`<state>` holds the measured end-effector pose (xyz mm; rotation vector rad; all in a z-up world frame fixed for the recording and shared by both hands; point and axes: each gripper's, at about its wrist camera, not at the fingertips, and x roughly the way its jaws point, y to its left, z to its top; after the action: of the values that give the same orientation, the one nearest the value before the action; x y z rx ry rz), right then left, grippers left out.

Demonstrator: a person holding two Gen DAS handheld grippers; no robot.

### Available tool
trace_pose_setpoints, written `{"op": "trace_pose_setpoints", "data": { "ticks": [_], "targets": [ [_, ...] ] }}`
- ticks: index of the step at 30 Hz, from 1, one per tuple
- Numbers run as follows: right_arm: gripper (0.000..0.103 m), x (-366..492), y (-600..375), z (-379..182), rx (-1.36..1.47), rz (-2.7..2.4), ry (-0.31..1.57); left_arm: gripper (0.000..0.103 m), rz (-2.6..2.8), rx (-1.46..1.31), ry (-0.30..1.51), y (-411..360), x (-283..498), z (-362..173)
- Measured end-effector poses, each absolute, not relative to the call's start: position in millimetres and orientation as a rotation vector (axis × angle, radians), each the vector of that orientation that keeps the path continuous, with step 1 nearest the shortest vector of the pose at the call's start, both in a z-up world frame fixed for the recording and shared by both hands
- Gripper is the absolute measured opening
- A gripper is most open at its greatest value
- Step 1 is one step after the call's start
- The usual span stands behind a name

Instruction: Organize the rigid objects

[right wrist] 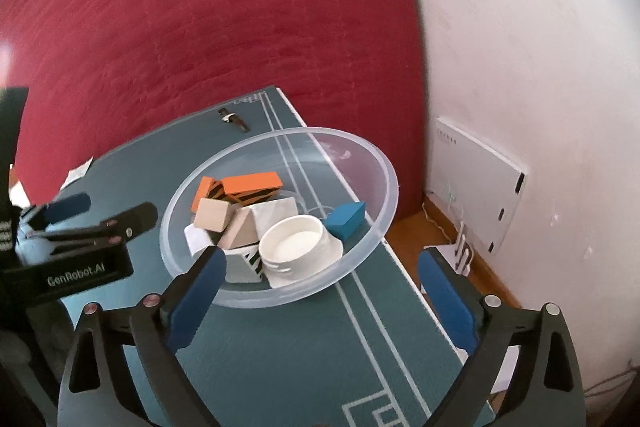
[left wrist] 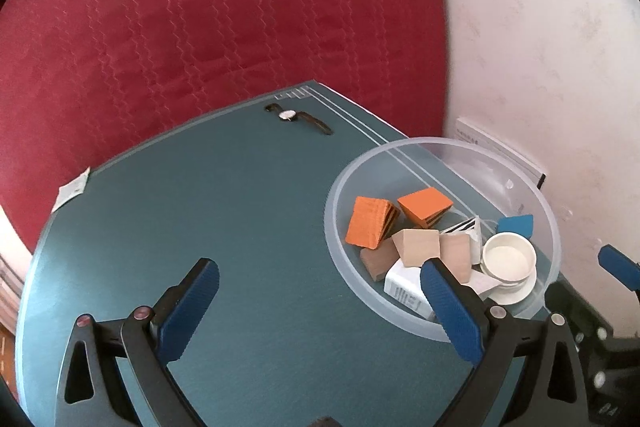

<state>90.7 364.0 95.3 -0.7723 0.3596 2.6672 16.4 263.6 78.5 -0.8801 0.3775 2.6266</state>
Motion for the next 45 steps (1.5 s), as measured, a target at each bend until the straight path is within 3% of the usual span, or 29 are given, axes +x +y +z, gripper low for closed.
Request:
{"op": "trace_pose_setpoints", "data": {
  "ticks": [15,45],
  "targets": [
    [0.102,98,333,105,-0.759,2.701,0.169,0.102,2.678,-0.793,0.423,257,42,89],
    [0.103,101,331,105,-0.745,2.677,0.122,0.102,2.697,-0.764,0.477,264,59,88]
  ]
}}
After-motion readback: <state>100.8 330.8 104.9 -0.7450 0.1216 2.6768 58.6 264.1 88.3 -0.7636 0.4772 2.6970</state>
